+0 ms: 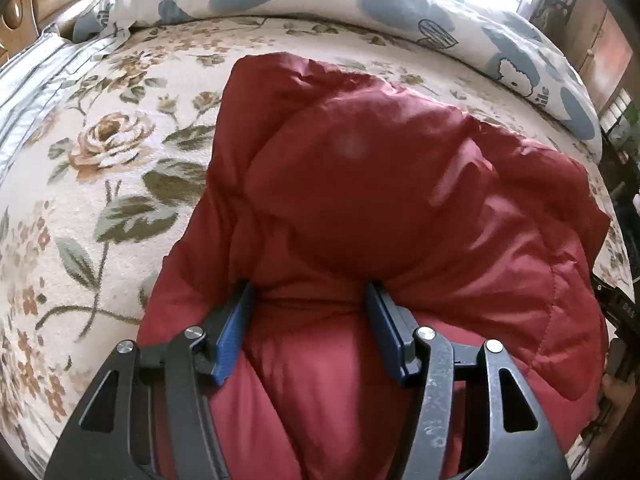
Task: Fold large clothes
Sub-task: 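Press the folded coat flat with both open tools, then grasp the folded coat edge with both tools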
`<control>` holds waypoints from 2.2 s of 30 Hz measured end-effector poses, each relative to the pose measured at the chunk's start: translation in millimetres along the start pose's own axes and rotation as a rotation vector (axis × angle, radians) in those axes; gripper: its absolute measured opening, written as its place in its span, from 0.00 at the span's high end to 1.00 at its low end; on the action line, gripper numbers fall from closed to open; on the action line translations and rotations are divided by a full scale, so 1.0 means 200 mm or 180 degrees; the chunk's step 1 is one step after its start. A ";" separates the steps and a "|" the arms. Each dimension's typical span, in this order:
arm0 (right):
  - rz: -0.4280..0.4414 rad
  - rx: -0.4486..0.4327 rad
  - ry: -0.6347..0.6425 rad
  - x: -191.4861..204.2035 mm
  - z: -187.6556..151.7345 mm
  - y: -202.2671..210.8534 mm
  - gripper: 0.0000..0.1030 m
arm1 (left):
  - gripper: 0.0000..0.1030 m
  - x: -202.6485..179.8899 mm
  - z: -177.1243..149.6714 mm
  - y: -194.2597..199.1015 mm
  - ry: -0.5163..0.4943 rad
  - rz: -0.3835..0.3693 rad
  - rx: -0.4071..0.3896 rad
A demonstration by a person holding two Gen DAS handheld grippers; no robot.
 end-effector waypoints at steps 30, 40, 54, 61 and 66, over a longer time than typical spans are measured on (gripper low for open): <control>0.0232 -0.0141 0.0048 -0.17 -0.19 0.47 0.19 | 0.24 0.16 -0.16 0.40 0.0186 -0.0656 -0.0269; 0.0614 -0.0019 -0.0506 -0.41 -0.26 0.46 0.19 | 0.24 0.33 -0.18 0.36 0.0536 -0.0928 -0.0166; 0.1007 0.0259 -0.0956 -0.43 -0.26 0.25 0.12 | 0.10 0.39 -0.20 0.04 0.1242 -0.1675 0.0426; 0.1081 0.0464 -0.0832 -0.31 -0.24 0.15 0.10 | 0.03 0.31 -0.16 -0.01 0.1101 -0.1563 0.0531; 0.1033 0.0539 -0.0779 -0.27 -0.24 0.13 0.26 | 0.22 0.26 -0.15 0.03 0.0780 -0.1294 0.0424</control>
Point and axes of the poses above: each gripper's, at about its wrist camera, not at the fingertips, and y roughly against the way its jaws point, x to its left, z to its top, the point moved 6 cm from there along -y, roughly the way its jaws point
